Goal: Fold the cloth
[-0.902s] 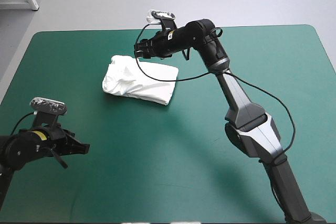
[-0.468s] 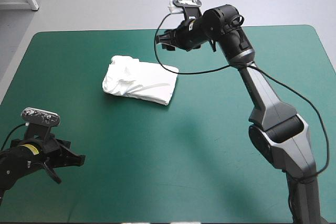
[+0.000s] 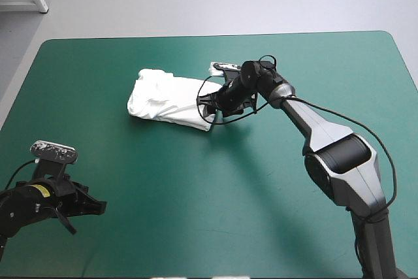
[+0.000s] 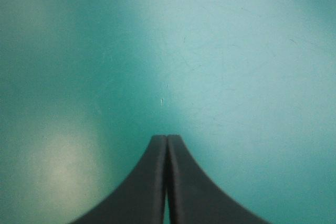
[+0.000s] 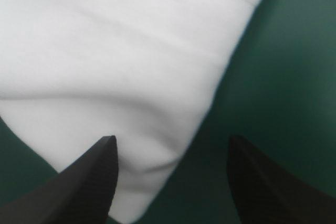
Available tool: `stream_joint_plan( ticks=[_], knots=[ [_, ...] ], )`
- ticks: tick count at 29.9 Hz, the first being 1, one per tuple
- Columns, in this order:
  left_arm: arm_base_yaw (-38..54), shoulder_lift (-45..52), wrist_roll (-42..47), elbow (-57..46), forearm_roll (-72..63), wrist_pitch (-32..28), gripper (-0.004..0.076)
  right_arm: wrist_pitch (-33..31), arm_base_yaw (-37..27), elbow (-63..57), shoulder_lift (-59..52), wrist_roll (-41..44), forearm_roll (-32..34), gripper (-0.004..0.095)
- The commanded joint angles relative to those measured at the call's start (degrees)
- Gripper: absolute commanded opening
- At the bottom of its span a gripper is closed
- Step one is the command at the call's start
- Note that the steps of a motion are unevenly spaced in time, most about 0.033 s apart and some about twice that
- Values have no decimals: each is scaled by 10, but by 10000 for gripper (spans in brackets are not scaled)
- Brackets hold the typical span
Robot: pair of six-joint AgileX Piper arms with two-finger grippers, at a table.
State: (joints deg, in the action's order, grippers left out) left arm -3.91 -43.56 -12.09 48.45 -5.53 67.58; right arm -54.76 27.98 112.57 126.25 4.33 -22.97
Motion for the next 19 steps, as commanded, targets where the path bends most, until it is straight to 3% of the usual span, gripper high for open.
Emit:
stream_joint_plan(
  ticks=[1, 4, 9, 13, 19],
  knots=[
    [-1, 2, 6, 15, -11, -16, -10, 46, -3, 11, -20, -36, -65, 564],
    [-1, 2, 6, 15, -11, -15, -10, 45, -3, 11, -12, -51, -76, 474],
    [-1, 2, 6, 15, -5, -15, -10, 35, -3, 11, -12, -92, -67, 0],
    [-1, 2, 6, 15, -5, -15, -10, -11, -9, 12, -17, -99, -27, -18],
    [-1, 2, 6, 15, -5, -15, -10, -131, -38, 11, -55, -61, 179, -18]
  ],
)
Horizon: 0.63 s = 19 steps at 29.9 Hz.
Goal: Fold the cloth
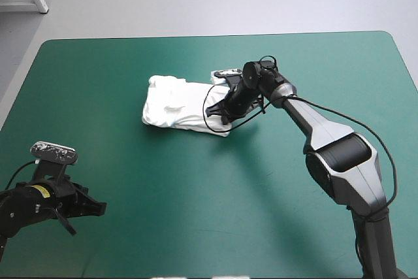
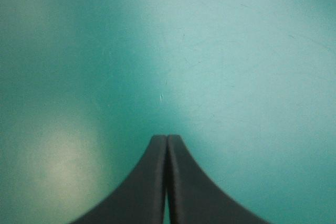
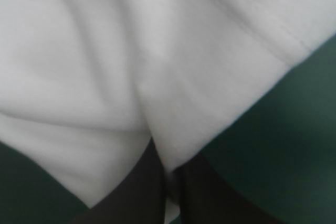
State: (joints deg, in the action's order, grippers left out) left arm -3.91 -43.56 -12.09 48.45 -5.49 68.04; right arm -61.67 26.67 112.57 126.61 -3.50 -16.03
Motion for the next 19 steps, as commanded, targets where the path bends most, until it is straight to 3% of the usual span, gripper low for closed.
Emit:
stream_joint_plan(
  ticks=[1, 4, 11, 16, 19],
  knots=[
    [-1, 2, 6, 15, -6, -19, -10, -80, -32, 11, -67, 25, 140, -18],
    [-1, 2, 6, 15, -6, -19, -10, -101, -70, 3, -103, 35, 186, -18],
    [-1, 2, 6, 15, -6, -19, -10, -96, -209, -104, -189, 21, 196, -18],
    [-1, 2, 6, 15, -6, -19, -10, -56, -307, -180, -228, 0, 179, -18],
    [-1, 2, 6, 15, -6, -19, -10, -36, -342, -199, -233, -20, 131, -18]
  ],
)
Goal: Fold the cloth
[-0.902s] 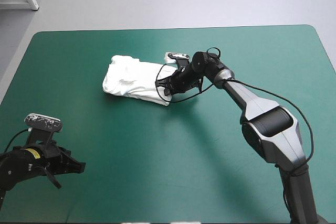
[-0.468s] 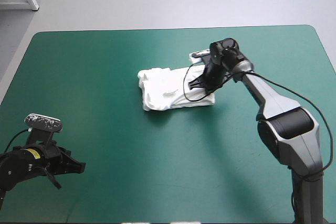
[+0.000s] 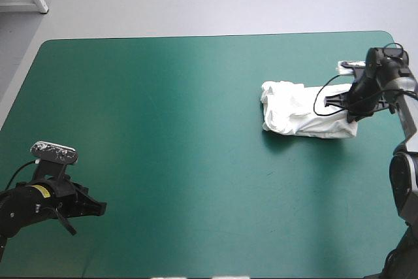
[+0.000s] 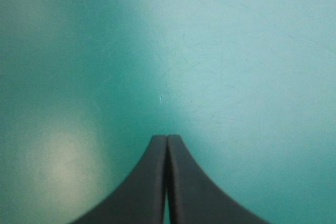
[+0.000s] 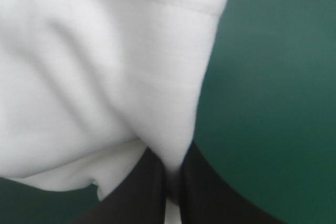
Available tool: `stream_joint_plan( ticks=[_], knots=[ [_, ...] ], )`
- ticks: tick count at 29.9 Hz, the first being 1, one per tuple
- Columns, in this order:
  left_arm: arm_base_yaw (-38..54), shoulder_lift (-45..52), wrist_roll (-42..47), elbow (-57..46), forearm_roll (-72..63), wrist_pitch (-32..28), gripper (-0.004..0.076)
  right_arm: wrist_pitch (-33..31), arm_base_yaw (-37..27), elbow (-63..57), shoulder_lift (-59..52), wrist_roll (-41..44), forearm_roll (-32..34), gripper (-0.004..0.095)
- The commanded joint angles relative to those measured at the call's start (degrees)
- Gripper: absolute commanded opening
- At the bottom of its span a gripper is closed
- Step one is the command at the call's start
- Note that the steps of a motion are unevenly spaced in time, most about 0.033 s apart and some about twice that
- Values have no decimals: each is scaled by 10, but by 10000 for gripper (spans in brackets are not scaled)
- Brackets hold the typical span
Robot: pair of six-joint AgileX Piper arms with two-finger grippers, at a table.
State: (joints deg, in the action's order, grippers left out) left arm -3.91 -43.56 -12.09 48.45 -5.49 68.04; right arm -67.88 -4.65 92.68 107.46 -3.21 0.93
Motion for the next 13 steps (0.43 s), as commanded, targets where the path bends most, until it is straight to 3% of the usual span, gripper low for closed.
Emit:
stream_joint_plan(
  ticks=[1, 4, 6, 11, 13],
  knots=[
    [-1, 2, 6, 15, -6, -19, -10, 26, -36, -1, -40, -33, -56, -18],
    [-1, 2, 6, 15, -6, -19, -10, 30, -43, -1, -37, -39, -74, 20],
    [-1, 2, 6, 15, -6, -19, -10, 33, -43, -1, -37, -42, -73, 130],
    [-1, 2, 6, 15, -6, -19, -10, 28, -43, -1, -42, -19, -58, 607],
    [-1, 2, 6, 15, -6, -19, -10, 22, -43, -1, -44, -10, -49, 727]
  ],
)
